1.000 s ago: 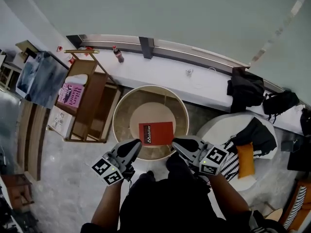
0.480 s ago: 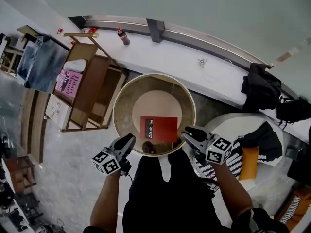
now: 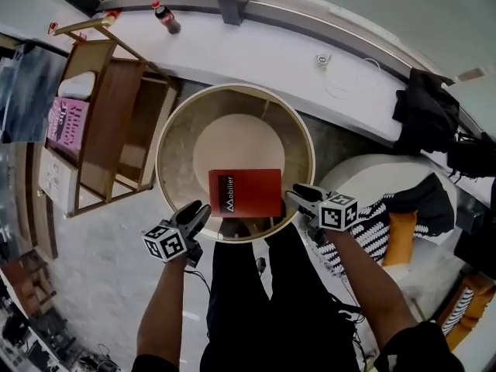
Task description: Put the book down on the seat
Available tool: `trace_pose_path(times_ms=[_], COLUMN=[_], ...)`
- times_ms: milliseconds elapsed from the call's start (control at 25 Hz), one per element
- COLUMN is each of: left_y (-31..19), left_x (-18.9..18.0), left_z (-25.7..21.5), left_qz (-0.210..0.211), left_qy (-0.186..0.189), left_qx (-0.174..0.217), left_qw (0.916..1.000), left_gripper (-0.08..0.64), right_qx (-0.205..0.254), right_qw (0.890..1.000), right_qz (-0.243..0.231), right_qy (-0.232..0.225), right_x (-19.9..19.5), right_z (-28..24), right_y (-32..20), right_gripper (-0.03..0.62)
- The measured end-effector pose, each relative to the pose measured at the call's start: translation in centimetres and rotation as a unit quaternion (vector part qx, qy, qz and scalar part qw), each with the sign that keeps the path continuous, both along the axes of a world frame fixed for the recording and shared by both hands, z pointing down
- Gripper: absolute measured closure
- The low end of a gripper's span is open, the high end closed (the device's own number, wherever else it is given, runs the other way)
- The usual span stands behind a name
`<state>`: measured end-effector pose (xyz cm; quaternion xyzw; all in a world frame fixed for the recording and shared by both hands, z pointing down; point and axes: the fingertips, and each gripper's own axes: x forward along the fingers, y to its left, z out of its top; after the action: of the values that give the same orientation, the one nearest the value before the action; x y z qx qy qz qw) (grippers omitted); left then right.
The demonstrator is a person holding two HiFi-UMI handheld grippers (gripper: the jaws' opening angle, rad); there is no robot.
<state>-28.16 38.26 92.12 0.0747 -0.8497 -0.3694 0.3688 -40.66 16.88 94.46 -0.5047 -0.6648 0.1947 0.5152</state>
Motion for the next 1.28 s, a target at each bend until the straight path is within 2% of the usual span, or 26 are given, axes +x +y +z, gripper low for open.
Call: trace_pose_path(times_ms=[120, 240, 440, 600, 800, 1280], left_y=[0.6, 1.7, 1.3, 0.3, -0.5, -1.4], left_x=[0.6, 1.3, 2.1, 2.4, 2.9, 2.9], left_z=[3.6, 7.2, 11.1, 13.0, 14.5, 15.0], left_qz=[0.002, 0.006, 0.046, 0.057, 0.083, 0.095], left_qy=[0.016, 0.049, 0.086, 0.091, 0.098, 0.102], left_qx=[0.006, -0.006, 0.005, 0.034, 0.037, 0.047], left_qw=[0.9998, 0.9988, 0.9952, 0.9936, 0.9911, 0.9891], left_gripper=[0.399, 0.389, 0.376, 0.376, 0.376, 0.376], right_qx=[0.028, 0.047, 0.056, 0.064, 0.078, 0.075], right_qw=[0.999, 0.999, 0.998, 0.998, 0.997, 0.997], right_qz=[-0.014, -0.020, -0.009, -0.001, -0.003, -0.010], right_qy=[0.013, 0.016, 0.032, 0.029, 0.027, -0.001], right_x=[1.3, 2.8, 4.6, 5.0, 5.7, 6.5], right_z=[3.9, 6.5, 9.0, 10.2, 11.7, 12.2], right_y=[0.0, -0.1, -0.5, -0.6, -0.6, 0.3], right_gripper=[0.428, 0.428, 0.428, 0.428, 0.428, 0.445])
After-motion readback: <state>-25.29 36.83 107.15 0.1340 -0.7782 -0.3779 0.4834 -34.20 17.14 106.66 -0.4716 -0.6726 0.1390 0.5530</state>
